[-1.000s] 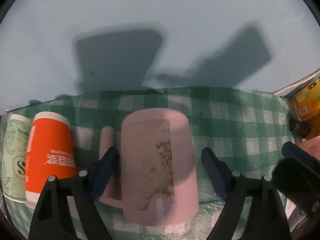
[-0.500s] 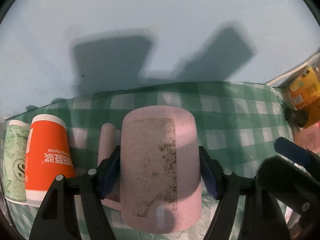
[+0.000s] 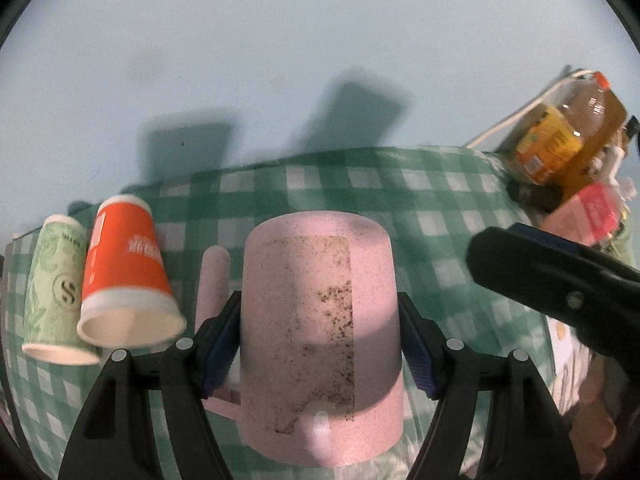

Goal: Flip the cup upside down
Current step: 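Lift the pink mug with the left tool and turn it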

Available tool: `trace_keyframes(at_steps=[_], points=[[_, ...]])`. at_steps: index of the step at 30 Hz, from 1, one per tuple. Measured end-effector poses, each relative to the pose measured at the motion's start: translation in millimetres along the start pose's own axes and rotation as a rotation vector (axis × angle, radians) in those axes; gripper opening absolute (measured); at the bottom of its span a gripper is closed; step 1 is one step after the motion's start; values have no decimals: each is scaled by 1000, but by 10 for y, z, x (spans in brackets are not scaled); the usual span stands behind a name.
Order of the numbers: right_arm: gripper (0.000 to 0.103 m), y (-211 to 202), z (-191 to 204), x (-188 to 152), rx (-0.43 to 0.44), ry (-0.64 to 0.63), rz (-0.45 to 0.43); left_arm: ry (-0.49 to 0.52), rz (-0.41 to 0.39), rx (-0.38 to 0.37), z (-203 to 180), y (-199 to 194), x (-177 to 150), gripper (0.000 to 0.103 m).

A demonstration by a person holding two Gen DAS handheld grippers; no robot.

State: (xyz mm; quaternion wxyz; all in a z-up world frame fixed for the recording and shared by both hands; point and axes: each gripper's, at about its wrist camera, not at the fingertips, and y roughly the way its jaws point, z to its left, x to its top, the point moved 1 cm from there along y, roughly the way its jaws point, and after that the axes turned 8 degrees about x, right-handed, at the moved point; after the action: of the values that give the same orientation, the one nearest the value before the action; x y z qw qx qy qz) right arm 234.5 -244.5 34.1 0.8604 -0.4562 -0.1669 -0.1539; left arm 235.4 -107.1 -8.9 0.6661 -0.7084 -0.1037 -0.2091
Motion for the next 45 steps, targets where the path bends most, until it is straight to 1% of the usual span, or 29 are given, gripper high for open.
trace_keyframes(at_steps=[4, 8, 11, 12, 18, 23, 27, 34, 35, 36, 39, 45], points=[[93, -14, 87, -182, 17, -11, 13, 10, -1, -26, 18, -138, -198, 74], [93, 22, 192, -372, 37, -26, 39, 29, -8, -11, 29, -199, -417, 74], [93, 72, 236, -488, 47, -35, 58, 29, 7, -12, 37, -147, -576, 74], [93, 96, 258, -521, 73, -50, 73, 26, 16, -14, 56, -119, -630, 74], [93, 201, 261, -691, 61, -60, 115, 14, 61, -4, 103, 60, -856, 74], [93, 288, 224, -801, 59, -54, 141, 16, 89, -1, 94, 152, -917, 74], [93, 345, 205, -873, 64, -49, 150, 17, 94, -2, 71, 179, -914, 74], [93, 375, 173, -906, 66, -42, 163, 17, 110, 1, 82, 198, -900, 75], [93, 373, 173, -902, 64, -42, 161, 21, 108, 16, 77, 195, -898, 79], [93, 370, 172, -900, 63, -43, 160, 26, 104, 29, 65, 192, -895, 81], [93, 358, 181, -895, 69, -41, 158, 34, 89, 50, 54, 153, -901, 82], [93, 312, 207, -878, 73, -46, 151, 43, 68, 54, 75, 35, -911, 82]])
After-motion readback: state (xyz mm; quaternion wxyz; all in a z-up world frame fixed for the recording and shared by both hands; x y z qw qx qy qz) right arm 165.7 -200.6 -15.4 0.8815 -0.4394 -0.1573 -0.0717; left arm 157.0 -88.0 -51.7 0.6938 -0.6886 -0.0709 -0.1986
